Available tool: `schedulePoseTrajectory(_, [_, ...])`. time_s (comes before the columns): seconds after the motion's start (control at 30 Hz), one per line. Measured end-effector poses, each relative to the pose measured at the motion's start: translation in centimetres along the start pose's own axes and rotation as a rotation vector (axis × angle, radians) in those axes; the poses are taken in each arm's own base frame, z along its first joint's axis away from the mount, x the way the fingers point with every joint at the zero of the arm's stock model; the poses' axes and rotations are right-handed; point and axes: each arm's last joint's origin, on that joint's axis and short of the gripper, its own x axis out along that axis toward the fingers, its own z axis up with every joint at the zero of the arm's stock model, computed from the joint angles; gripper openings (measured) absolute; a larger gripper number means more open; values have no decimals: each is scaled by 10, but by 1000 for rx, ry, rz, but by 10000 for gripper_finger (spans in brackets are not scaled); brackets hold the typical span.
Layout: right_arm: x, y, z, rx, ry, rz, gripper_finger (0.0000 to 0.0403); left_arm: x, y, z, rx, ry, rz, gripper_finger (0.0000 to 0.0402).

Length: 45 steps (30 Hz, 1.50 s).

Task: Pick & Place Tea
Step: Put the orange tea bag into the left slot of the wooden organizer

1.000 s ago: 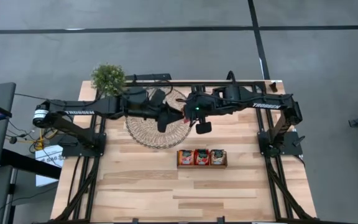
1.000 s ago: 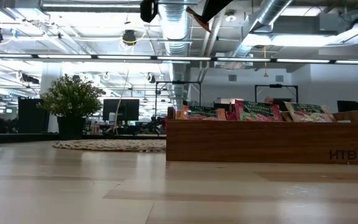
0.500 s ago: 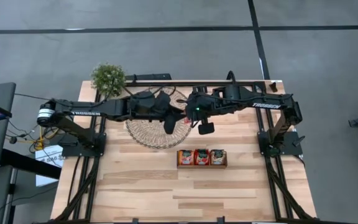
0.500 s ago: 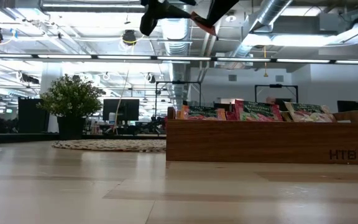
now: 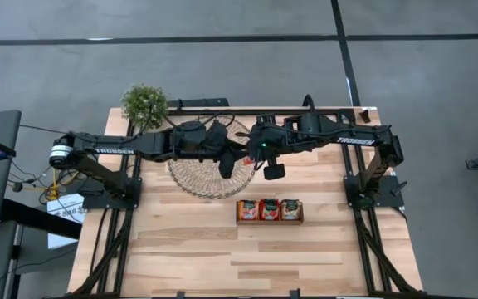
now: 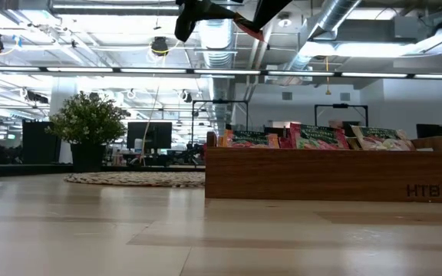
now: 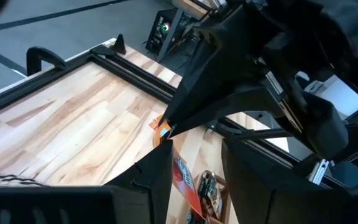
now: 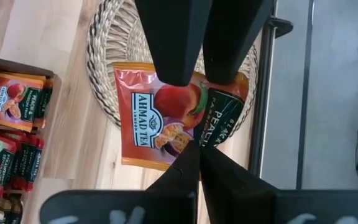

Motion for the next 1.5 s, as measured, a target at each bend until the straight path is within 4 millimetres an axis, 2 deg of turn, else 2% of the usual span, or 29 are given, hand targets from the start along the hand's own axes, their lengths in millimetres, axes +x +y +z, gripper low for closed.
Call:
schedulePoseTrajectory(0.53, [0, 2, -4, 29, 37, 21, 0, 0, 3, 2, 11, -25, 45, 131])
schedulePoseTrajectory(1.07, [1, 1, -4, 18, 27, 54, 0, 1, 9, 4, -203, -25, 48, 131])
schedulePoseTrajectory(1.37, [1, -2, -5, 22, 30, 51, 0, 1, 9, 2, -221, -8, 51, 131])
schedulePoseTrajectory(1.5, [1, -2, -5, 16, 25, 55, 0, 8, 11, -1, -221, -3, 53, 131])
